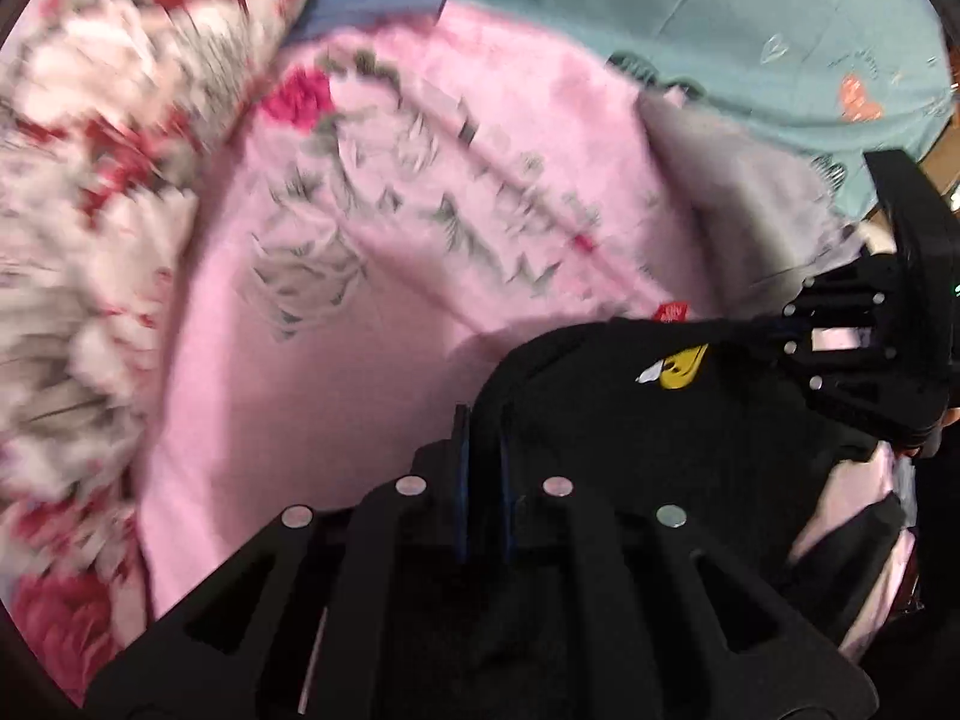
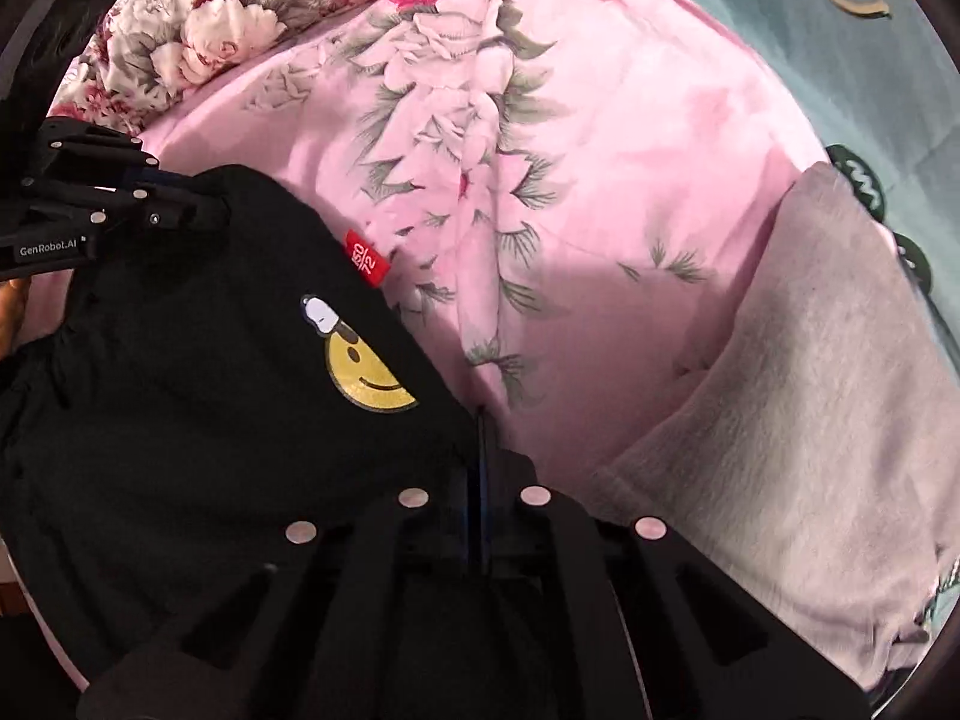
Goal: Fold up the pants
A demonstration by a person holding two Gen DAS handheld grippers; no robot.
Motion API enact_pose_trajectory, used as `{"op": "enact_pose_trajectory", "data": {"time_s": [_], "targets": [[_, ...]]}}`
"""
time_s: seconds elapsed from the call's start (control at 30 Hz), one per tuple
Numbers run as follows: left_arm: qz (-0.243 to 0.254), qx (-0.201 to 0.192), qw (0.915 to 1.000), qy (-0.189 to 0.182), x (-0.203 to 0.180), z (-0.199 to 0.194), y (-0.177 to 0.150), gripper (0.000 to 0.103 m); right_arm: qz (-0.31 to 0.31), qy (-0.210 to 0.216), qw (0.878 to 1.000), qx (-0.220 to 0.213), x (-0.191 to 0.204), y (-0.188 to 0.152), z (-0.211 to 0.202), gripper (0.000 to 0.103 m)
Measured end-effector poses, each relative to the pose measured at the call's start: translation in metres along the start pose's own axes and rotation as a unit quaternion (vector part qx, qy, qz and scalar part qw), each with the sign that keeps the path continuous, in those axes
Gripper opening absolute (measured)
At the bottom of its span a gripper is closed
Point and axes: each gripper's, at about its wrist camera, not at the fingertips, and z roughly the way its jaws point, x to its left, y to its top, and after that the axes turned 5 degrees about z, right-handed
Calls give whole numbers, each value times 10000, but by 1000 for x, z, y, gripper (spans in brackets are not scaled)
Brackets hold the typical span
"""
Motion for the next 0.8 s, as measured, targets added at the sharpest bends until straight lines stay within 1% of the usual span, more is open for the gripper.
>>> {"op": "enact_pose_trajectory", "data": {"time_s": [0.07, 0.17, 0.23, 0.3, 0.37, 0.47, 0.6, 0.63, 0.7, 0.8], "targets": [[140, -262, 9995, -53, -11, -30, -7, 8, 8, 96, 9998, -156, 7, -7, -26, 2], [377, -539, 9978, -88, -30, -78, -32, 8, 19, 246, 9989, -392, 22, -25, -71, 2], [527, -585, 9969, -33, -43, -100, -55, 8, 143, 485, 9975, -503, 35, -46, -102, 2], [669, -537, 9963, 36, -57, -117, -83, 8, 191, 728, 9958, -519, 50, -66, -119, 2], [712, -455, 9964, 58, -64, -127, -109, 7, 106, 898, 9944, -555, 78, -94, -134, 2], [640, -271, 9975, 86, -70, -133, -162, 7, 53, 1151, 9921, -504, 117, -138, -135, 2], [431, -168, 9987, 209, -68, -135, -210, 6, 111, 1467, 9889, -221, 159, -182, -109, 2], [351, -195, 9990, 170, -67, -137, -219, 6, 61, 1531, 9881, -163, 170, -192, -100, 2], [202, -276, 9993, 118, -63, -140, -234, 6, 71, 1641, 9864, -107, 181, -204, -95, 2], [55, -334, 9994, 83, -58, -139, -245, 6, 150, 1708, 9851, -141, 192, -213, -88, 3]]}}
